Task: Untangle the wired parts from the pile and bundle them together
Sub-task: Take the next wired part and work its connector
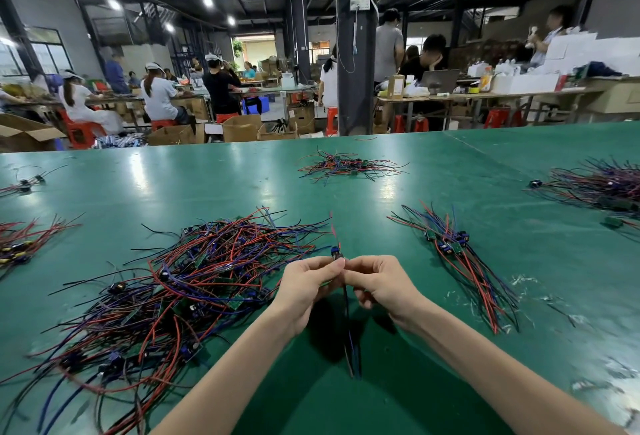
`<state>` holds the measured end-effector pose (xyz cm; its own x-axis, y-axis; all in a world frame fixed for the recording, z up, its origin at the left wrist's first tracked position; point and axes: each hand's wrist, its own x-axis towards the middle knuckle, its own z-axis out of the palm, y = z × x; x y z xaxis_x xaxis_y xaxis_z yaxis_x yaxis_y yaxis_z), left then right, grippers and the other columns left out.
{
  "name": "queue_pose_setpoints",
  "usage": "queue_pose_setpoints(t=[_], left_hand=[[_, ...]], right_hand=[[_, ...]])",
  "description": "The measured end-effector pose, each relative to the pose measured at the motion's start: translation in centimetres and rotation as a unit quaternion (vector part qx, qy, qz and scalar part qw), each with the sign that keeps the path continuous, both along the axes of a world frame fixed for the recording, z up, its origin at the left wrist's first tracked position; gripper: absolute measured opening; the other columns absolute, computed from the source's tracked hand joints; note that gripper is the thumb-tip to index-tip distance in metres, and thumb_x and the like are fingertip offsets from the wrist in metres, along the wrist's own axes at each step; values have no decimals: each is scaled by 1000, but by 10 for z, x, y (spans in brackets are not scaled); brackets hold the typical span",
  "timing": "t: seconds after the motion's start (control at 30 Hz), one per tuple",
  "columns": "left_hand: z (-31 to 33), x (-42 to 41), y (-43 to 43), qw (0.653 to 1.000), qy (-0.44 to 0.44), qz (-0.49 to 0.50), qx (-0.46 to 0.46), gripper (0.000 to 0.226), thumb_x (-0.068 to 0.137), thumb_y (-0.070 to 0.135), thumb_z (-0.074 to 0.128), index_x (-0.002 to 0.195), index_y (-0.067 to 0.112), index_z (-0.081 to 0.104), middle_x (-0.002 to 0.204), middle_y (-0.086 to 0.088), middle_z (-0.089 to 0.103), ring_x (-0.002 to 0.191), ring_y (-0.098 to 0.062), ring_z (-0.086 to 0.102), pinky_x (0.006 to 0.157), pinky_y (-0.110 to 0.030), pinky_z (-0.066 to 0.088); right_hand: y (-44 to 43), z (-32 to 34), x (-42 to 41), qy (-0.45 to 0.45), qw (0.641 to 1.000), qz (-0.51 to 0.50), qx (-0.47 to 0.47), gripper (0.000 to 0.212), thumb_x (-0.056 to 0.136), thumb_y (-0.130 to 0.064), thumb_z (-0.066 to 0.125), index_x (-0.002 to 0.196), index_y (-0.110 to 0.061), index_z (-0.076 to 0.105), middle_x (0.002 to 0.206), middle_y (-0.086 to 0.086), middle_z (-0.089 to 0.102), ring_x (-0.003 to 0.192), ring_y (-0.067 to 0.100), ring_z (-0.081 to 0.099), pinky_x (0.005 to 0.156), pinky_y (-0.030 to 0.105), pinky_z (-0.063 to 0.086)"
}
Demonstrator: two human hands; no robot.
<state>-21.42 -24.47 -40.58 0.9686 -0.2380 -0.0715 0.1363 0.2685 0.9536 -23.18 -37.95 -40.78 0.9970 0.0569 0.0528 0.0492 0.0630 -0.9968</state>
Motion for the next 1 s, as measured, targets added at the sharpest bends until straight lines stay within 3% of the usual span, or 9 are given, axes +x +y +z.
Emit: queue_pose_setpoints(t=[0.13, 0.37, 0.47, 0.53, 0.6, 0.7, 0.83, 0.93, 1.0], left_hand=[[0, -1, 0, 1000, -1, 10, -7, 5, 82, 1, 66, 80, 0, 71, 72, -7, 71, 61, -11, 65, 60, -18, 54], [0, 0, 1, 1000, 21, -14, -15, 7, 77, -1, 68, 82, 2, 72, 74, -6, 71, 65, -13, 65, 64, -18, 52], [-1, -1, 1, 1000, 7, -17, -21, 7, 75, 1, 70, 81, 2, 72, 73, -6, 71, 63, -12, 66, 62, -18, 53], [-1, -2, 1, 1000, -6, -9, -26, 3, 76, 0, 70, 77, 1, 72, 71, -8, 71, 60, -13, 65, 59, -19, 54], [-1, -3, 1, 1000, -28, 0, -12, 4, 76, 1, 71, 73, 3, 73, 68, -8, 70, 57, -13, 64, 57, -20, 53], [0, -3, 2, 998, -63, 10, 19, 12, 77, 1, 71, 68, 7, 73, 65, -7, 69, 55, -12, 61, 56, -20, 52], [1, -1, 4, 994, -96, 20, 55, 15, 77, 1, 72, 65, 9, 74, 68, -9, 69, 60, -16, 61, 65, -27, 54], [2, 1, 7, 992, -110, 19, 57, 10, 76, 0, 73, 68, 6, 74, 69, -13, 69, 57, -18, 61, 58, -26, 55], [3, 1, 8, 991, -118, 22, 55, 6, 75, -1, 73, 70, 2, 73, 69, -16, 68, 56, -19, 61, 54, -26, 54]], right_hand=[[2, 1, -2, 24, 999, 21, -7, 8, 88, -2, 61, 87, 5, 66, 61, 4, 62, 33, 4, 38, 31, 14, 28], [0, 5, -5, 43, 999, 30, -5, 11, 88, 4, 59, 80, -1, 63, 54, 2, 59, 31, 3, 37, 30, 13, 28], [0, 6, -5, 43, 999, 29, -15, 6, 88, 3, 59, 89, 3, 65, 61, 7, 58, 32, 3, 37, 31, 13, 28], [0, 5, -5, 52, 998, 37, -26, 9, 89, 1, 58, 93, 2, 66, 54, 2, 57, 32, 3, 37, 31, 14, 29], [0, 6, -6, 57, 997, 48, -38, 9, 90, 0, 57, 90, 0, 66, 49, -3, 55, 33, 3, 38, 31, 14, 29], [-1, 8, -6, 51, 997, 50, -39, 12, 89, 1, 58, 82, -1, 67, 61, 5, 60, 35, 4, 39, 32, 15, 30], [1, 8, -6, 50, 996, 45, -56, 13, 88, 2, 57, 93, 9, 67, 63, 7, 62, 35, 5, 39, 32, 16, 30], [2, 7, -7, 41, 996, 40, -64, 16, 88, 4, 56, 95, 14, 65, 59, 3, 63, 35, 4, 39, 32, 15, 30], [3, 9, -8, 28, 997, 40, -67, 12, 88, 3, 57, 88, 8, 67, 58, 2, 63, 34, 4, 40, 31, 15, 31]])
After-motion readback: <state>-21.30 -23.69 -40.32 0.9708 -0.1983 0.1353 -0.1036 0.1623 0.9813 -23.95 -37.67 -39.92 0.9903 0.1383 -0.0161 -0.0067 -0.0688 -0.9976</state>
